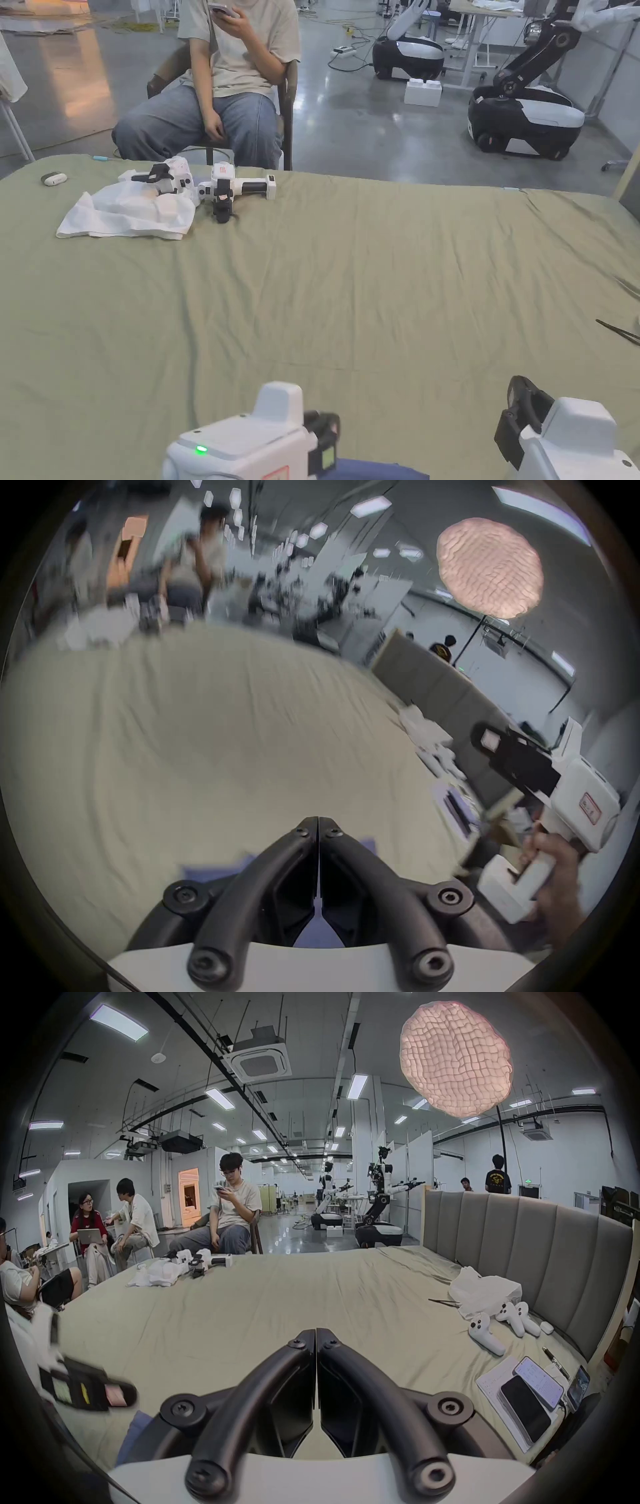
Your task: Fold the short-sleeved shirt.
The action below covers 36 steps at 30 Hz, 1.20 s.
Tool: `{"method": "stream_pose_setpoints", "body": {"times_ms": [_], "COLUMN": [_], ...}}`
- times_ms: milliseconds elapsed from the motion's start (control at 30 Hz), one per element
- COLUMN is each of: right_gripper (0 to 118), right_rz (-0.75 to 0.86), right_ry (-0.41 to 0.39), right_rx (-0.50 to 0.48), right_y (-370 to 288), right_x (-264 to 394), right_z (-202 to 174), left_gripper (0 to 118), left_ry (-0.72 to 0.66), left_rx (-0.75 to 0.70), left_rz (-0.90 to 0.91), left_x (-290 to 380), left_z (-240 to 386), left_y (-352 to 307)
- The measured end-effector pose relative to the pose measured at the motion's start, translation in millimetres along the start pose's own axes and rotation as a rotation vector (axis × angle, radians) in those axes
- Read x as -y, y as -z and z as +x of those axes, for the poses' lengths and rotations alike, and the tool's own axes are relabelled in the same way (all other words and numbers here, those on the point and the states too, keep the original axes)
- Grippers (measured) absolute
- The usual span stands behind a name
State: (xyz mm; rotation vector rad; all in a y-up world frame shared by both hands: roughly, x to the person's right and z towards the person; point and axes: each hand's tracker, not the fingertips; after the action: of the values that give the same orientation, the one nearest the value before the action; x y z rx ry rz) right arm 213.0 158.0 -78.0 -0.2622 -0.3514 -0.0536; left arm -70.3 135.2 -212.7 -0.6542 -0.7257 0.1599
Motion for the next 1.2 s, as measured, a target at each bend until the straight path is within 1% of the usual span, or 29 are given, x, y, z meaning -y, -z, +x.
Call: {"method": "stream_pose_setpoints", "body": {"times_ms": [67,233,300,467,667,800,900,1067,1133,1200], "right_gripper": [0,0,0,0,0,0,0,0,0,0], "right_rz": [0.024,0.086,0.116,0.199,0.238,0.207,0.110,-0.094,-0.147,-0.188], "right_ry": [-0.005,-0.009,-0.017,-0.024,-0.056,-0.074,-0.100,-0.122,-0.131,-0.151], "right_rx": [-0.002,0.004,0.015,0.033,0.033,0.021,-0.038,-0.141,-0.168,-0.171], "right_y": [2,6,7,3,3,-3,-12,-21,-20,-16], "right_x": [-4,-21,-28,-46,-57,-51,-25,50,77,99], "right_z": [-7,-22,-27,-34,-38,-41,-50,-75,-84,-92], "left_gripper": [2,2,2,2,2,2,2,2,2,2], "left_ry": [0.078,0.184,0.205,0.217,0.197,0.187,0.174,0.149,0.132,0.095], "left_rx": [-0.135,-0.358,-0.438,-0.581,-0.590,-0.582,-0.574,-0.552,-0.548,-0.524], "left_rz": [0.123,0.350,0.412,0.534,0.548,0.527,0.500,0.424,0.390,0.344], "left_x": [-13,-36,-41,-47,-52,-50,-43,-18,-6,6], "left_z": [-2,-12,-18,-32,-48,-54,-60,-70,-74,-79], "left_y": [-16,-46,-57,-76,-91,-94,-95,-94,-92,-91]}}
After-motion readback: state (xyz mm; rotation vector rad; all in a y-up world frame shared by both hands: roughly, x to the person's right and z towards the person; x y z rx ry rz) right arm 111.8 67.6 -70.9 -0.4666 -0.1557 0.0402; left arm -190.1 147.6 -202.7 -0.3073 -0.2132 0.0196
